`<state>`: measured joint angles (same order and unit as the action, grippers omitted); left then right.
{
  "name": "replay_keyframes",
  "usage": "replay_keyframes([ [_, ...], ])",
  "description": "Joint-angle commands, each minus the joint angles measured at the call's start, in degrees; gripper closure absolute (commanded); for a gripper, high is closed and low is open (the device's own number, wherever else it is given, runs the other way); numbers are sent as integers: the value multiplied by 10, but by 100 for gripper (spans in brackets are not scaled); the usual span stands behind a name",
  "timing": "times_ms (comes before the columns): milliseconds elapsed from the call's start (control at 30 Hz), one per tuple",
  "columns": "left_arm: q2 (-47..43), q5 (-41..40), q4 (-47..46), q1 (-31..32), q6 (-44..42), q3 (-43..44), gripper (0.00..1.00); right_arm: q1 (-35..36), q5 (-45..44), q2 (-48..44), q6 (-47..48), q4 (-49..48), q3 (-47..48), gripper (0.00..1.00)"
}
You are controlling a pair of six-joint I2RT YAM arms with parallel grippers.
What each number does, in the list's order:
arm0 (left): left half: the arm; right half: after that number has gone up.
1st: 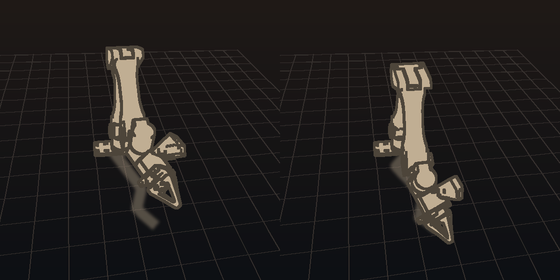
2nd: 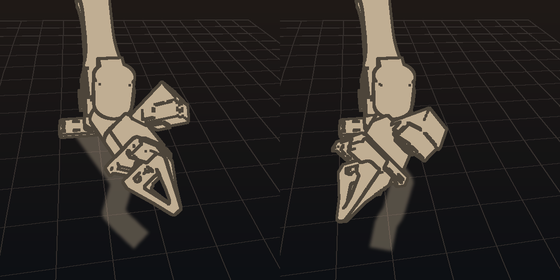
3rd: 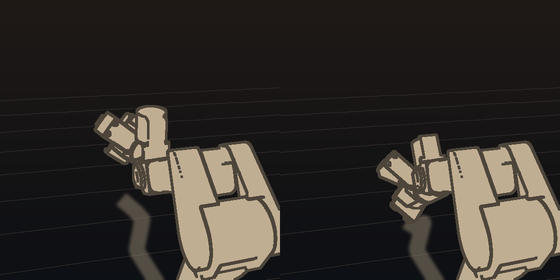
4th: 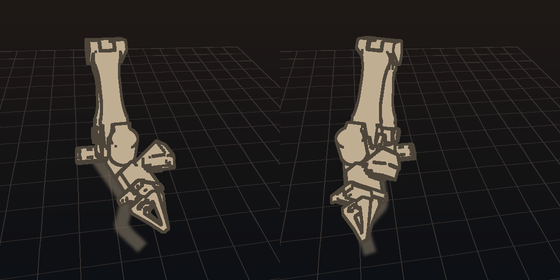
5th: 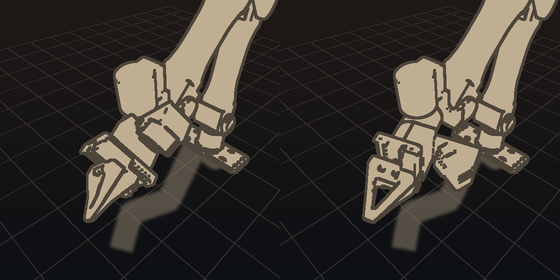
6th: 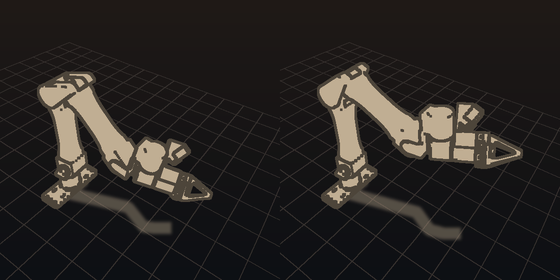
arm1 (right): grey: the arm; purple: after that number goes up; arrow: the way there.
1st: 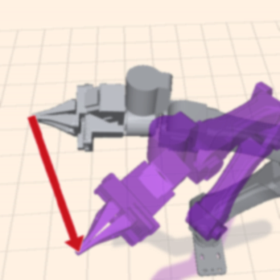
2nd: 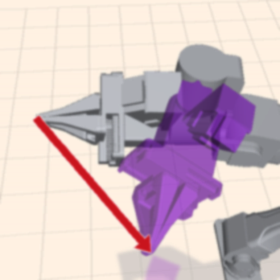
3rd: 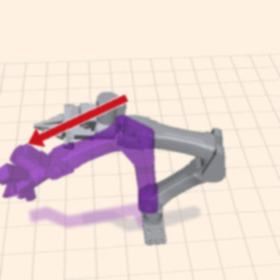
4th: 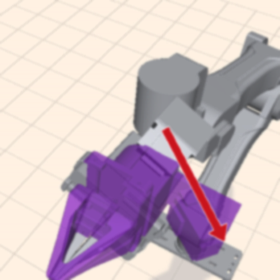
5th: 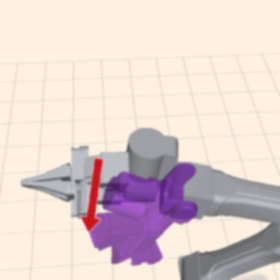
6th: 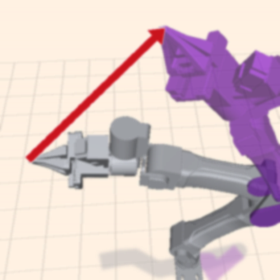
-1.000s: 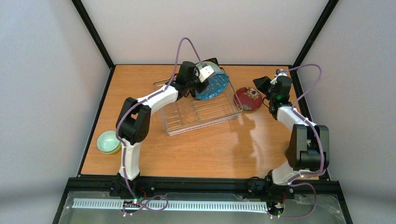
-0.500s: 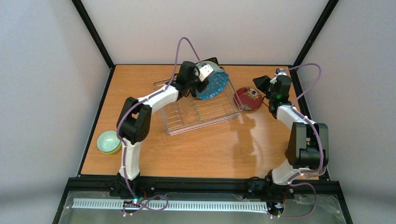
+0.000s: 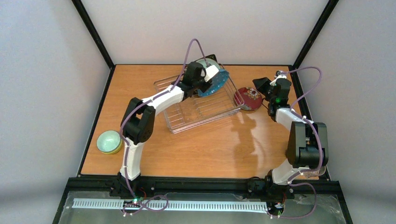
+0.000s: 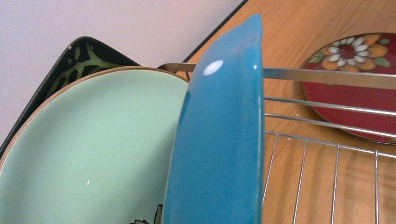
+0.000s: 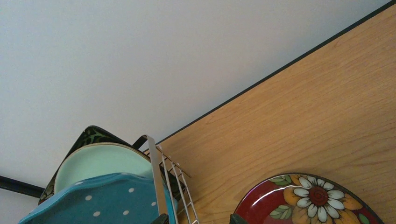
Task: Load the mixed dishes into the dish rack
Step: Insert the plate into the dish rack.
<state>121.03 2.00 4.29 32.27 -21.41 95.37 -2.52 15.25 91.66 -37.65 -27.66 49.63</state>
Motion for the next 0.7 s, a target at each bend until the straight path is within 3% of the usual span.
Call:
replay_keyframes([
  [0, 99, -186, 171, -19, -66, -19, 63, 3, -4, 14, 0, -56, -13, 26],
  [400, 94, -190, 181, -19, -54, -15, 63, 3, -3, 13, 21, -45, 0, 26],
  [667, 111, -140, 246, -35, -26, 35, 62, 6, 4, 38, 29, -16, 44, 26],
])
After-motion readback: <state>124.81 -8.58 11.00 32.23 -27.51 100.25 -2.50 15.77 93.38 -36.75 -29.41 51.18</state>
